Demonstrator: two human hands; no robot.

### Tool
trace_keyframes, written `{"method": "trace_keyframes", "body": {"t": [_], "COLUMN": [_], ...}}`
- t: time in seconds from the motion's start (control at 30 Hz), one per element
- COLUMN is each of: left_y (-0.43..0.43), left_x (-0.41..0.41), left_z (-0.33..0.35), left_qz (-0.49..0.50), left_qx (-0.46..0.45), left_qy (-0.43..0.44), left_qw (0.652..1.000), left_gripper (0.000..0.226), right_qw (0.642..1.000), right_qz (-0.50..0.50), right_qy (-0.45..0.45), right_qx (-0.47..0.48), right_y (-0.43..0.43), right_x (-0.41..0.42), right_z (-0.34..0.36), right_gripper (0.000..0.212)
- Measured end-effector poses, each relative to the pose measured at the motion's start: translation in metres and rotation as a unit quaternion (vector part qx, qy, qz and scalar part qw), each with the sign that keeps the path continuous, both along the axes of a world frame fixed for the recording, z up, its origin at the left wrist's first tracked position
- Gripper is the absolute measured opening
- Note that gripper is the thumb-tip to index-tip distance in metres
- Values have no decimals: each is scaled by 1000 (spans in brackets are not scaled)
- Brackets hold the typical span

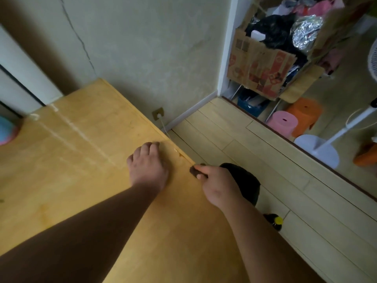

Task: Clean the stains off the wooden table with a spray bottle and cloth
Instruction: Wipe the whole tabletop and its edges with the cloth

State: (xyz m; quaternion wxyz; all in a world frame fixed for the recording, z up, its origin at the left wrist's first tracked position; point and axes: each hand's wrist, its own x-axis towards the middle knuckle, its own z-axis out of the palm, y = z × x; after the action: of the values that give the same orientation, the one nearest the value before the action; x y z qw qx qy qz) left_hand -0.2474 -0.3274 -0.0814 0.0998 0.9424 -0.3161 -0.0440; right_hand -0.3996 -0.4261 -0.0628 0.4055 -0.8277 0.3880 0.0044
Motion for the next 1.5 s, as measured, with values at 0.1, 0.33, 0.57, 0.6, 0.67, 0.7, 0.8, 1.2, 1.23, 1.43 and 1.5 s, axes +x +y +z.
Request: {"method": "trace_keyframes", "body": {"t": [0.1, 0.33, 0.57, 0.6, 0.67, 0.7, 0.8, 1.2, 1.23, 1.43, 1.5], "left_y": [5, 19, 26, 27, 31, 32, 33, -13, -16, -36, -44], "left_x": [11, 31, 52, 56, 61, 63, 68, 54, 55, 66, 69], "left_z": [0, -3, -3, -3, -3, -3, 1, 9, 10, 27, 27], "left_qz": [25, 25, 78, 84, 90, 88, 82, -145, -151, -199, -210], "left_qx": [11, 17, -4, -8, -15, -19, -18, 31, 40, 99, 121], "left_qy": [2, -7, -26, -27, -30, -32, -23, 21, 20, 26, 26], "left_qw": [1000, 1000, 997, 996, 995, 995, 996, 989, 988, 975, 970], "left_gripper": [50, 47, 44, 44, 43, 43, 43, 52, 50, 39, 34], "right_qw": [1000, 987, 997, 995, 981, 975, 971, 930, 933, 934, 927], "right_qz": [11, 39, -54, -95, -166, -182, -169, -209, -202, -215, -235], "right_qy": [1, 34, -13, -35, -94, -117, -144, -222, -218, -217, -225], "right_qx": [-25, -150, -52, -10, 44, 55, 89, 204, 203, 185, 187], "right_y": [-1, 4, -11, -17, -33, -40, -53, -59, -60, -60, -58], "right_x": [20, 72, 134, 141, 146, 145, 133, 108, 107, 102, 103], "right_z": [-2, -15, -6, -3, 5, 7, 10, 4, 3, -2, -2], "right_gripper": [37, 42, 34, 32, 30, 29, 30, 32, 31, 22, 23]}}
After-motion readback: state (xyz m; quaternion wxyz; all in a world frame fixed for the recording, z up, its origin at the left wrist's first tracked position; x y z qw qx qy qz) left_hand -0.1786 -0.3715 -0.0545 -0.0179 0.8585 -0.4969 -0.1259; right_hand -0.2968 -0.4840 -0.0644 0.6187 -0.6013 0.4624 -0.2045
